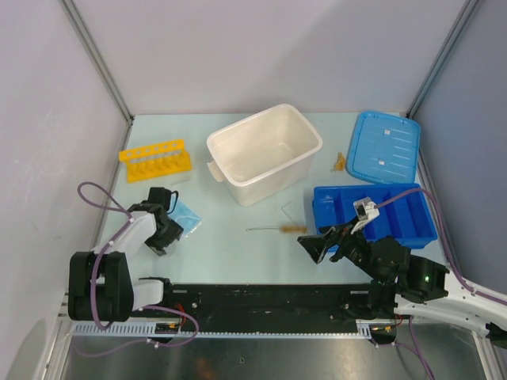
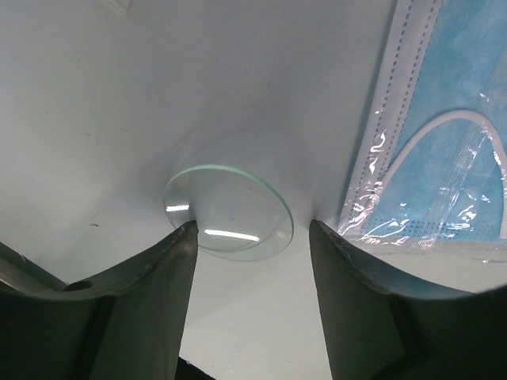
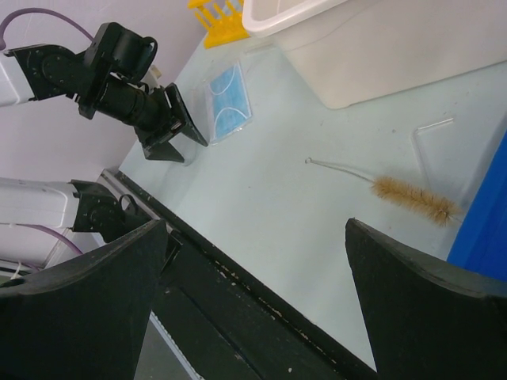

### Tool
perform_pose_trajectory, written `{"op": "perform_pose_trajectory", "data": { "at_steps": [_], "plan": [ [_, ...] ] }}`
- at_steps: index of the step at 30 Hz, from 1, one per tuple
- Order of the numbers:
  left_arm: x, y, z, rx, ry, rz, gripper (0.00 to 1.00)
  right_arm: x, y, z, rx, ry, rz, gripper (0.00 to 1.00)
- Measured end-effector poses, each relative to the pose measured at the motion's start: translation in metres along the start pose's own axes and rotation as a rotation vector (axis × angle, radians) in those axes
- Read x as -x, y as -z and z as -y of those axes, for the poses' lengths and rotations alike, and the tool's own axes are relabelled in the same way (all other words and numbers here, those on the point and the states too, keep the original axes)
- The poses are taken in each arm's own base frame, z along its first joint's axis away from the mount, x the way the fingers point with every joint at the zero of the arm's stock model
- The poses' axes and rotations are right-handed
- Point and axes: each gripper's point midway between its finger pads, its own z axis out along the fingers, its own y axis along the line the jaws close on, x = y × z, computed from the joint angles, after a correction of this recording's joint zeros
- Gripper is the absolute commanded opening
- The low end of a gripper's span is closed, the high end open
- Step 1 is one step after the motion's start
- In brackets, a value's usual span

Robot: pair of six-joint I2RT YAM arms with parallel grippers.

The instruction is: Organize the chemistry lab equipment

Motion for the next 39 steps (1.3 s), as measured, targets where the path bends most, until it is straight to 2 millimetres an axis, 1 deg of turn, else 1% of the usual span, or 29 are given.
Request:
{"op": "perform_pose_trajectory", "data": {
  "at_steps": [1, 5, 7, 11, 14, 19, 21, 28, 33, 39],
  "plan": [
    [-0.001, 0.001, 0.000, -0.005, 0.001, 0.000, 0.64, 0.000, 0.000, 0.000, 0.000, 0.000, 0.000, 0.99],
    [-0.003, 0.003, -0.002, -0.025, 0.008, 0.003, 0.75, -0.001, -0.001, 0.000, -0.003, -0.001, -0.004, 0.99],
    [-0.003, 0.003, -0.002, -0.025, 0.005, 0.003, 0.79, -0.002, -0.001, 0.000, -0.005, -0.003, -0.007, 0.99],
    [-0.002, 0.003, -0.004, -0.018, -0.004, 0.007, 0.82, -0.003, -0.001, 0.001, -0.008, -0.002, -0.011, 0.99],
    [0.001, 0.004, -0.005, -0.015, -0.006, 0.009, 0.82, -0.004, -0.001, 0.003, -0.016, -0.002, -0.013, 0.99],
    [0.017, 0.004, -0.012, 0.007, 0.034, 0.032, 0.81, -0.003, 0.002, 0.007, -0.029, -0.003, -0.010, 0.99],
    [0.019, 0.004, -0.014, 0.013, 0.041, 0.037, 0.80, -0.003, 0.002, 0.007, -0.030, -0.003, -0.008, 0.99],
    [0.017, 0.001, -0.015, 0.026, 0.038, 0.025, 0.80, -0.002, 0.002, 0.008, -0.033, -0.002, -0.006, 0.99],
    [0.018, -0.001, -0.012, 0.012, 0.041, 0.027, 0.78, -0.002, 0.004, 0.009, -0.032, -0.004, -0.003, 0.99],
    [0.013, -0.006, -0.010, -0.006, 0.049, 0.014, 0.74, 0.002, 0.006, 0.008, -0.025, -0.013, 0.010, 0.99]
  ]
}}
